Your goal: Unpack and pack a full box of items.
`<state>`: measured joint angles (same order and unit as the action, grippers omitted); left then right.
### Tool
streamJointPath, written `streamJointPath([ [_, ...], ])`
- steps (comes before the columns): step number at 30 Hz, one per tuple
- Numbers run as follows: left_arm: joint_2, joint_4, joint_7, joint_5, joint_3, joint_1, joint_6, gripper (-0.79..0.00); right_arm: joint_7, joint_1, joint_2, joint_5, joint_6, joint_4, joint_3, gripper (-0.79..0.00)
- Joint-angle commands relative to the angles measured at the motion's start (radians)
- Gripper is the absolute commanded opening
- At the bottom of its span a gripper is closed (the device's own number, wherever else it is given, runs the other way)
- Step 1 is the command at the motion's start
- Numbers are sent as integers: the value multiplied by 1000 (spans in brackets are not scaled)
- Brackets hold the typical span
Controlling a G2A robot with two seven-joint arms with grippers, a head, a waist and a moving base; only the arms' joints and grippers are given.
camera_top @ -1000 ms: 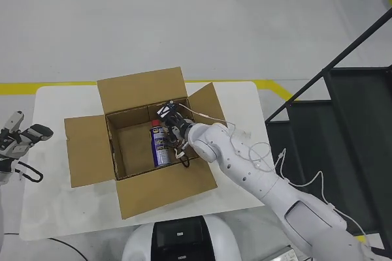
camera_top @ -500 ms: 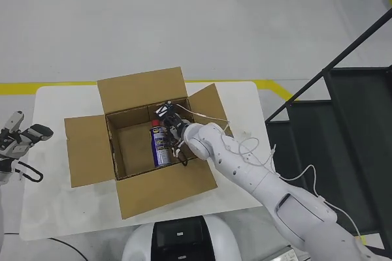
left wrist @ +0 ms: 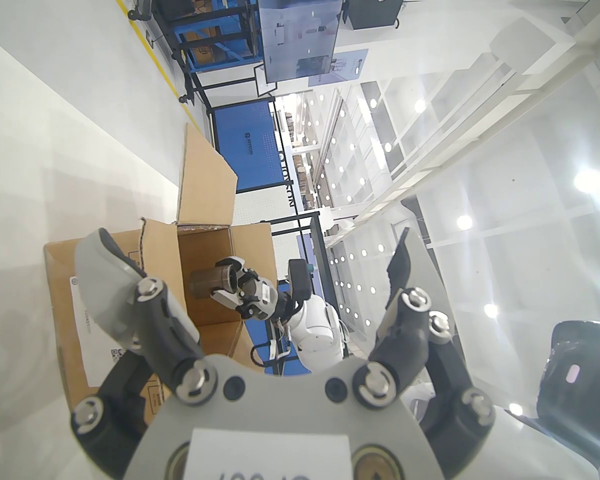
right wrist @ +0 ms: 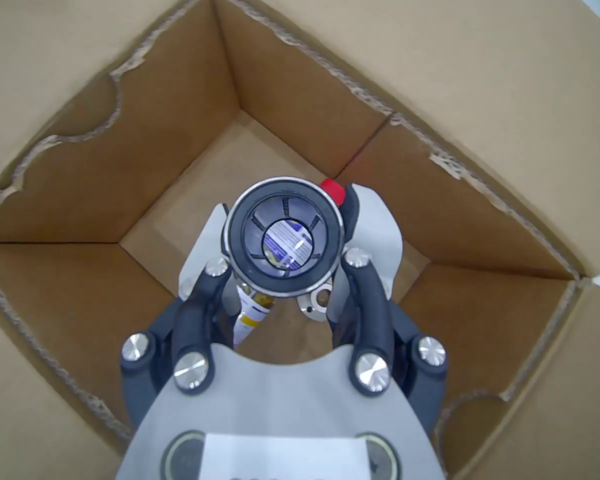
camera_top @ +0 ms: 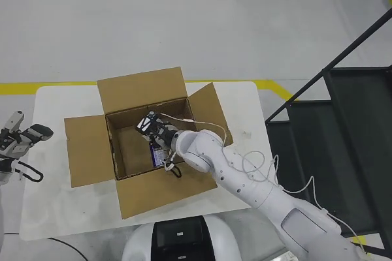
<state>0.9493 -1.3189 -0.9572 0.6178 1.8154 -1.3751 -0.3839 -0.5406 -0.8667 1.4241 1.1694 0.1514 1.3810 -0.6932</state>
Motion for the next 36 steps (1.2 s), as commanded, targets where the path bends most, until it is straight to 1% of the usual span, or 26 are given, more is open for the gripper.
streamJointPath([
  [1, 0, 0, 0, 0, 0, 0, 0, 0, 17, 23, 15, -20, 20, -37, 24, -785],
  [10, 0, 0, 0, 0, 0, 0, 0, 0, 80, 144, 105, -115, 69, -282, 129, -785],
  [14, 0, 0, 0, 0, 0, 0, 0, 0, 82, 179, 143, -156, 94, -388, 161, -785],
  [19, 0, 0, 0, 0, 0, 0, 0, 0, 108, 215, 186, -193, 118, -488, 184, -785],
  [20, 0, 0, 0, 0, 0, 0, 0, 0, 111, 221, 192, -198, 122, -506, 186, -646],
  [21, 0, 0, 0, 0, 0, 0, 0, 0, 111, 227, 199, -204, 125, -522, 187, -360],
  [22, 0, 0, 0, 0, 0, 0, 0, 0, 110, 233, 204, -209, 128, -537, 188, -6],
  [26, 0, 0, 0, 0, 0, 0, 0, 0, 111, 250, 223, -216, 142, -583, 191, 0],
  [30, 0, 0, 0, 0, 0, 0, 0, 0, 113, 256, 232, -207, 161, -600, 190, 0],
  [33, 0, 0, 0, 0, 0, 0, 0, 0, 123, 253, 228, -191, 171, -583, 179, 0],
  [36, 0, 0, 0, 0, 0, 0, 0, 0, 143, 235, 209, -179, 188, -526, 146, 0],
])
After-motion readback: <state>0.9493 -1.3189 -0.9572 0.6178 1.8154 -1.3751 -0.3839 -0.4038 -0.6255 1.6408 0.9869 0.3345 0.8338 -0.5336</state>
